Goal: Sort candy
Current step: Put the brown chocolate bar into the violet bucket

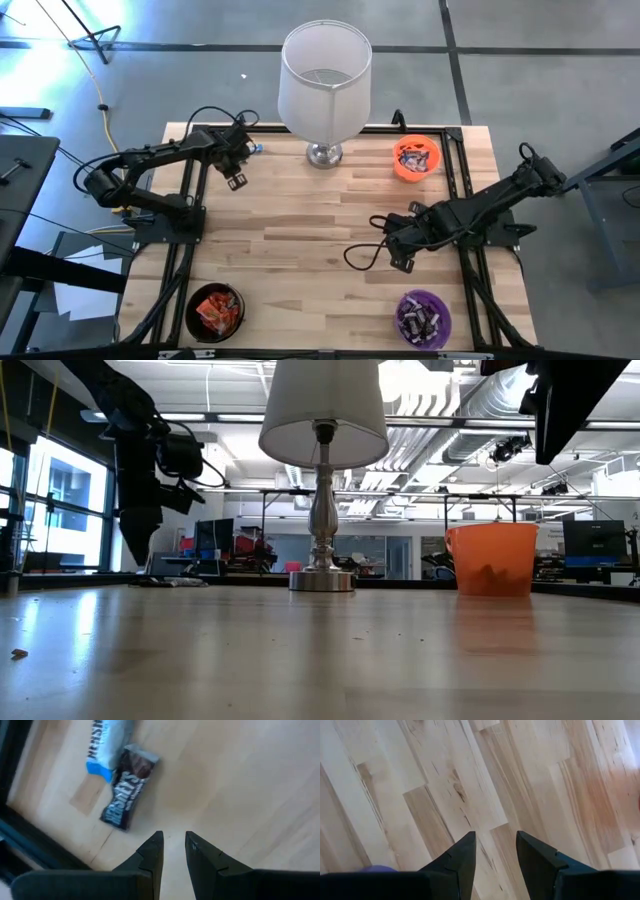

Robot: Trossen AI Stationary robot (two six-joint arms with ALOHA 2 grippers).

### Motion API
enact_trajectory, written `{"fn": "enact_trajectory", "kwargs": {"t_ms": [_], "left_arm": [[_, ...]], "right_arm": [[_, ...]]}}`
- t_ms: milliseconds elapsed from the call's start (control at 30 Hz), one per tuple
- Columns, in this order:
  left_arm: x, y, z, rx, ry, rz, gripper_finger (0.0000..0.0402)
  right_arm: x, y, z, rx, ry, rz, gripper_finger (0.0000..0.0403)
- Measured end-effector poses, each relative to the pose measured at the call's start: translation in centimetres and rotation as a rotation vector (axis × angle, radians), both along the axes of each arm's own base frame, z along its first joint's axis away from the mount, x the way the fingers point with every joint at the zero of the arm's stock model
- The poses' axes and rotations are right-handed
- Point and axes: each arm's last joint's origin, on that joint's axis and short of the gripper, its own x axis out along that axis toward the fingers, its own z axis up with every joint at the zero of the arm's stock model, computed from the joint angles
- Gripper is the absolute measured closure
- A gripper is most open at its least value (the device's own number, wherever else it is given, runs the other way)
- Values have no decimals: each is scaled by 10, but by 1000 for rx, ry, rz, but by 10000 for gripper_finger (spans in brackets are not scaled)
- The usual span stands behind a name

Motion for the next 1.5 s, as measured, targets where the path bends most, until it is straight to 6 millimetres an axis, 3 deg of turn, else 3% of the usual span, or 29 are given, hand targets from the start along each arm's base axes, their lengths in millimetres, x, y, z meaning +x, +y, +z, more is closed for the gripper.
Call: {"fn": "enact_trajectory", "kwargs": {"t_ms": [300, 567, 900, 1233, 1500], "left_arm": [[7, -4, 0, -138, -170, -58, 299], [12, 5, 3, 50, -142, 28, 277], [8, 8, -3, 109, 70, -118, 277], [14, 21, -29, 159, 286, -187, 277], [16, 32, -34, 215, 255, -118, 277]], "right_arm": [[0, 0, 0, -20, -9, -4, 268], [0, -1, 0, -36, -14, 1, 268], [1, -2, 1, -70, -30, -10, 268], [1, -2, 0, -73, -30, -6, 268], [1, -2, 0, -72, -30, -10, 268]]}}
